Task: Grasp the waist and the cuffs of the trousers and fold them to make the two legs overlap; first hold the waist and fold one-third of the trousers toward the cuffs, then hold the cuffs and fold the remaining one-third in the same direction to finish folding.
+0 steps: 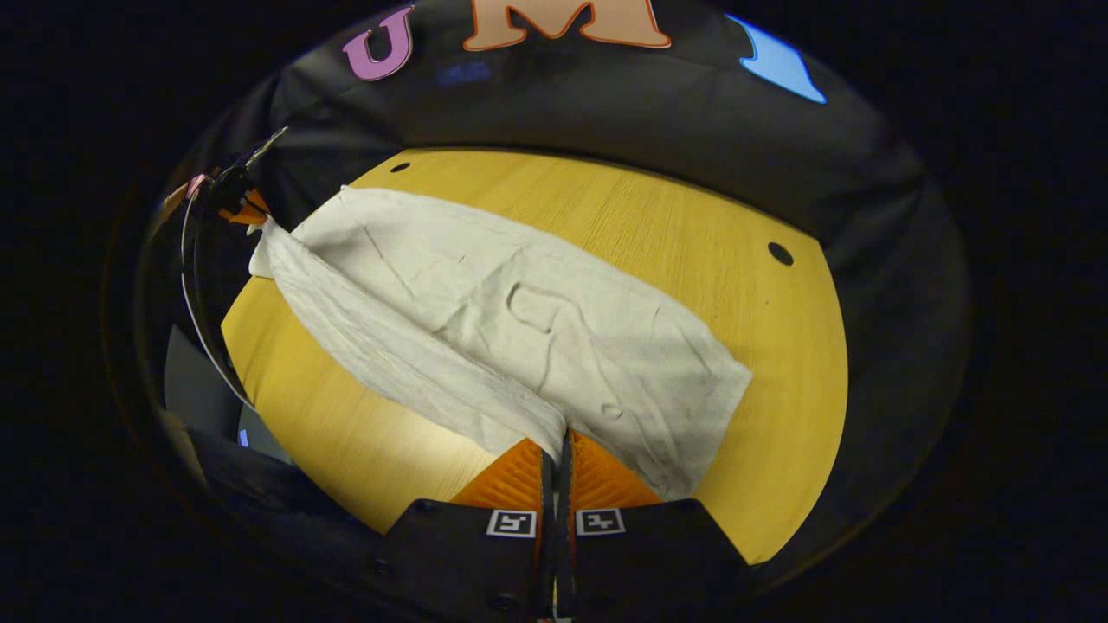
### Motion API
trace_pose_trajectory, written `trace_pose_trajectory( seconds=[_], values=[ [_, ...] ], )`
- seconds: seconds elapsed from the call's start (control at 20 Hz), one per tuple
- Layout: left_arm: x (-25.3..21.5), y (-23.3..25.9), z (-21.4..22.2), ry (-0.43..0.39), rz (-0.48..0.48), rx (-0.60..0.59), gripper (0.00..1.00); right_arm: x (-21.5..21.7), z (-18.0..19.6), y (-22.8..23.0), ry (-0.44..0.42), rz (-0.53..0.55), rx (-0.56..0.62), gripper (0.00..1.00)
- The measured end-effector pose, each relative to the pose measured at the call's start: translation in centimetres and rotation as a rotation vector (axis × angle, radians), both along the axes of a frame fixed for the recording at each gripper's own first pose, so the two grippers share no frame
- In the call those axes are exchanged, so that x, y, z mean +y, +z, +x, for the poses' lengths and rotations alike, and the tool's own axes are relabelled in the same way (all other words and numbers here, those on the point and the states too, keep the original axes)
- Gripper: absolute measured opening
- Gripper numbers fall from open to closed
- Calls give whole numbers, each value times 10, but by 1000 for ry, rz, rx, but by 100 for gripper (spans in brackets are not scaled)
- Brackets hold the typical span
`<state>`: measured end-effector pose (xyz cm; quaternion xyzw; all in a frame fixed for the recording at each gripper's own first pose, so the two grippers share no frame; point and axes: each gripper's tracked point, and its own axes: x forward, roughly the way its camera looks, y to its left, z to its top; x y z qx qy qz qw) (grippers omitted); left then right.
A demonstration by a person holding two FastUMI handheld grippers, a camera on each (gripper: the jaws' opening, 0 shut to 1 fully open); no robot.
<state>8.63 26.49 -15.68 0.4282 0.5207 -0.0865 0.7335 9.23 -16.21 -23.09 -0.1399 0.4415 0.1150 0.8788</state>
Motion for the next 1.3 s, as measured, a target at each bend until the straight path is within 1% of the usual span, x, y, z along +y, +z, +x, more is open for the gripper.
trace_pose_trajectory(
  seconds=[0.1,0.2,0.3,0.35,0.4,0.45,0.5,0.55,0.6,0.65,0.7,0.75,0.8,0.85,0.9,0.95,1.0,1.05,1.1,1.15,1.2,1.3],
  values=[
    [7,2,37,-7,36,-81,0,-5,31,12,-30,-9,-66,3],
    [12,-2,74,7,42,-172,0,-10,57,20,-78,0,-122,3],
    [18,-17,106,45,43,-258,0,-16,82,10,-128,6,-141,1],
    [20,-28,119,52,52,-295,0,-21,95,2,-149,-3,-148,3],
    [21,-42,129,64,56,-318,0,-26,108,-8,-167,-12,-161,2],
    [29,-29,142,78,53,-333,0,-29,119,-16,-182,-18,-173,3],
    [16,-57,137,103,48,-342,0,-28,122,-24,-202,-7,-178,1],
    [15,-67,144,128,45,-353,0,-27,126,-30,-221,12,-180,5],
    [23,-75,146,146,43,-382,0,-31,133,-39,-251,22,-178,5],
    [21,-78,149,167,26,-414,0,-30,135,-42,-277,55,-175,18],
    [21,-82,152,186,1,-458,3,-32,138,-47,-308,82,-177,28],
    [17,-83,153,205,-29,-504,11,-30,140,-44,-333,128,-191,59],
    [16,-81,149,231,-52,-548,40,-33,143,-36,-369,162,-219,73],
    [14,-76,149,247,-80,-610,69,-38,142,-26,-404,189,-252,98],
    [8,-66,147,267,-114,-676,98,-48,140,-18,-439,201,-286,100],
    [-2,-56,146,267,-177,-740,97,-58,135,-7,-469,208,-313,98],
    [-19,-45,142,261,-256,-786,97,-67,128,4,-492,222,-342,98],
    [-34,-34,135,259,-312,-812,96,-77,119,15,-515,232,-362,99],
    [-43,-26,127,252,-346,-830,96,-89,110,22,-543,238,-380,95],
    [-50,-17,120,239,-368,-854,96,-100,100,29,-572,248,-391,98],
    [-53,-13,114,226,-384,-868,96,-109,88,31,-599,263,-395,94],
    [-52,-12,106,217,-407,-879,96,-126,64,28,-655,283,-387,94]
  ],
)
